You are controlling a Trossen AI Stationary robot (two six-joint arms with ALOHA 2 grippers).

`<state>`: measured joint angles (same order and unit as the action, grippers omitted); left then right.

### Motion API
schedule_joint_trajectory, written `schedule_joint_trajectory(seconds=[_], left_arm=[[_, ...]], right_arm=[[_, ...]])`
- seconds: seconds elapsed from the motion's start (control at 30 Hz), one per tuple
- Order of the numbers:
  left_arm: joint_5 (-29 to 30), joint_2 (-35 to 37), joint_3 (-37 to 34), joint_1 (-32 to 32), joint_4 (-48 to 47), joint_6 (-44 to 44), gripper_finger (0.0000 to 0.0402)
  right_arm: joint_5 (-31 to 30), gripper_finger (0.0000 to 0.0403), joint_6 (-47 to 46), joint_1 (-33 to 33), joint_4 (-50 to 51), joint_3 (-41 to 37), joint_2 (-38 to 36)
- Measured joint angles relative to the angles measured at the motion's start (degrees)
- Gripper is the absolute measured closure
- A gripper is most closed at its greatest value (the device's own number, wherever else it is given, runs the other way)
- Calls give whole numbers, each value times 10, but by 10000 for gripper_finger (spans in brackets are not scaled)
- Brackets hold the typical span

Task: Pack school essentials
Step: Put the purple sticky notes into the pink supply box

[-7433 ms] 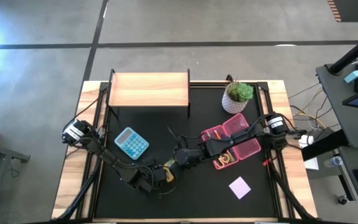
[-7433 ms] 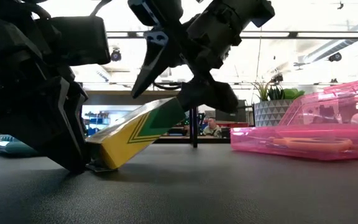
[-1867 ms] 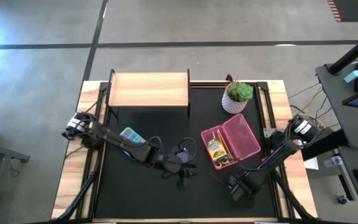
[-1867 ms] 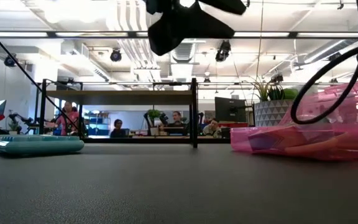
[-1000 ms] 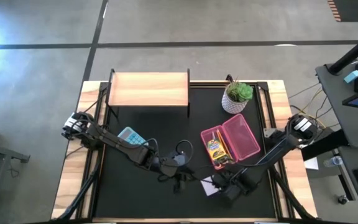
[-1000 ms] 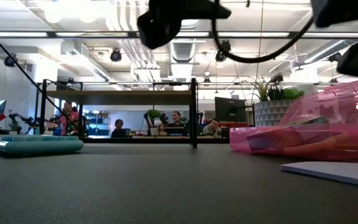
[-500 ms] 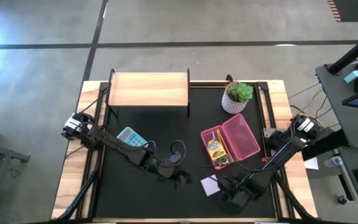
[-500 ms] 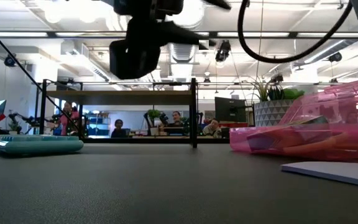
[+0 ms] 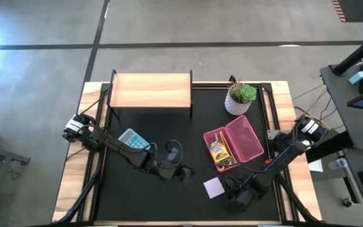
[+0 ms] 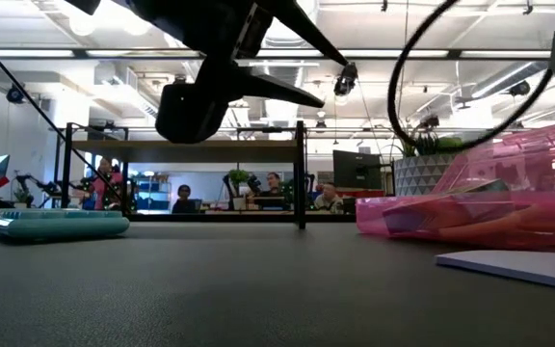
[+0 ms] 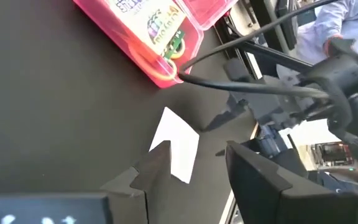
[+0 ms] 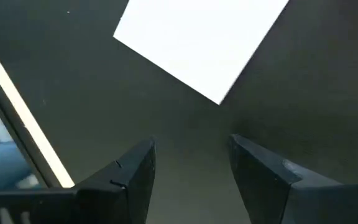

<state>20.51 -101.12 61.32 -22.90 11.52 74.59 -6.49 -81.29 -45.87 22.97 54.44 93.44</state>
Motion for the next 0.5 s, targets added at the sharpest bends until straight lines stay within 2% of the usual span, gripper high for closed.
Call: schedule_joint_trajectory(seconds=[0.23, 0.5], left_arm=[[0, 0, 0, -11, 1, 0, 265], [0, 0, 0, -26, 0, -1, 265]], right_arm=[[-27, 214, -17, 8, -109, -55, -2], [-159, 214, 48, 21, -131, -59, 4]])
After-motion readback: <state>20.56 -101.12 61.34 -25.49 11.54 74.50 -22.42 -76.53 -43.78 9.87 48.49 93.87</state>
